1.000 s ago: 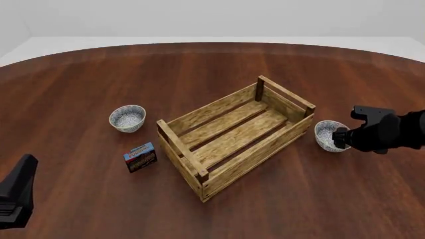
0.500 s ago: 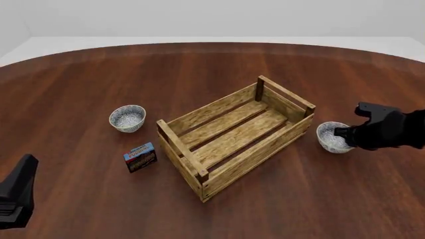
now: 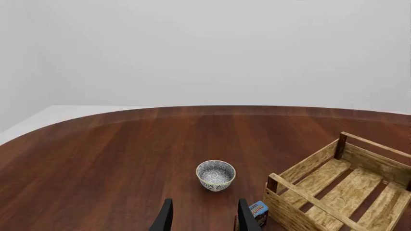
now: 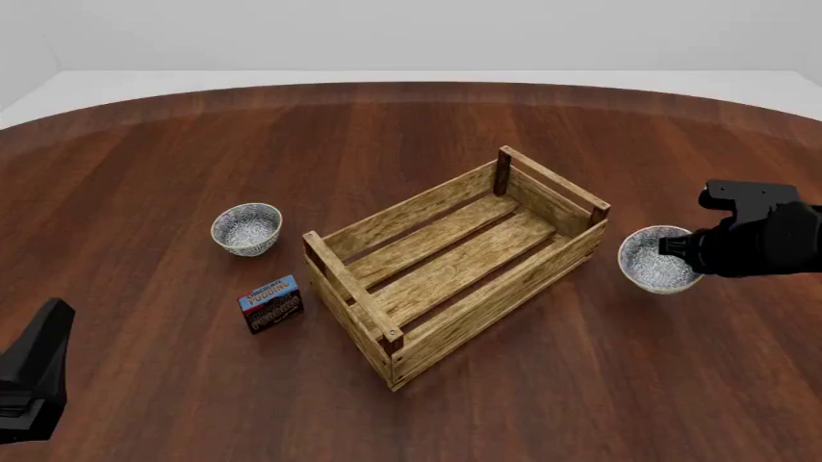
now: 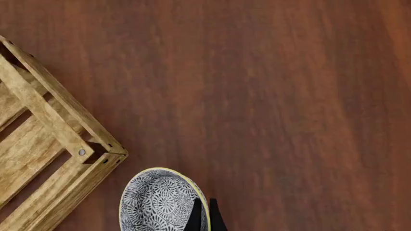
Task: Stack the right bowl on the left bowl and place them in the tray.
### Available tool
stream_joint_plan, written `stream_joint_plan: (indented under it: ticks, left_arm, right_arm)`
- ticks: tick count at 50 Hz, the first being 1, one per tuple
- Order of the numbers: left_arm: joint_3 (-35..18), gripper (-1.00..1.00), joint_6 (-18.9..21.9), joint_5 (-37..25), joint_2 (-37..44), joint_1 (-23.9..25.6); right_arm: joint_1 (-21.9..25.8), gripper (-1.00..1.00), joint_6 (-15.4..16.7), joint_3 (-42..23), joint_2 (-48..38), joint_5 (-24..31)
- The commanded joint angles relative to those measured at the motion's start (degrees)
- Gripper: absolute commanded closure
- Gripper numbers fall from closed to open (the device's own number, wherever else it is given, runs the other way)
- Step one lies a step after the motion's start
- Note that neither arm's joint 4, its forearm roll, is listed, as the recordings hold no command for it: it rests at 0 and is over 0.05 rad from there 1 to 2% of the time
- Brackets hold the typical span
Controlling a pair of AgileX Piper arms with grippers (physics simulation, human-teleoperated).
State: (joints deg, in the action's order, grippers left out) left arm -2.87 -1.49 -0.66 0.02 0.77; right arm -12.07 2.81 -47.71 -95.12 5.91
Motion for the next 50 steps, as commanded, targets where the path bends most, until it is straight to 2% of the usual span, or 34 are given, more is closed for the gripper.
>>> stream_joint_plan:
  ticks: [1, 9, 22, 28, 40, 44, 50]
  left_arm:
    - [-0.29, -1.0, -0.06, -0.18, 0.0, 0.17]
    - [-1.01, -1.0, 0.01, -0.71, 0.0, 0.49]
    - [-1.95, -1.0, -0.61, -1.39, 0.0, 0.74]
    - [-2.37, -1.0, -0.58, -1.71, 0.0, 0.7]
    - [-2.94, -1.0, -0.99, -2.3, 0.0, 0.84]
    - [-3.17, -1.0, -1.3, -2.56, 0.0, 0.83]
    - [-3.59, -1.0, -1.81, -2.91, 0.0, 1.61]
  right_arm:
    - [1.38, 1.0, 0.22, 0.66, 6.13, 1.78]
    - [2.56, 1.0, 0.42, 0.96, 11.11, 3.87]
    - [4.09, 1.0, 2.02, -1.65, 21.55, 11.38]
    - [4.44, 1.0, 2.45, -2.65, 24.37, 13.18]
    - [9.23, 1.0, 1.17, -5.13, 31.25, 16.36]
    - [10.66, 1.0, 1.98, -5.26, 31.86, 16.09]
    - [13.91, 1.0, 1.29, -5.75, 33.36, 15.55]
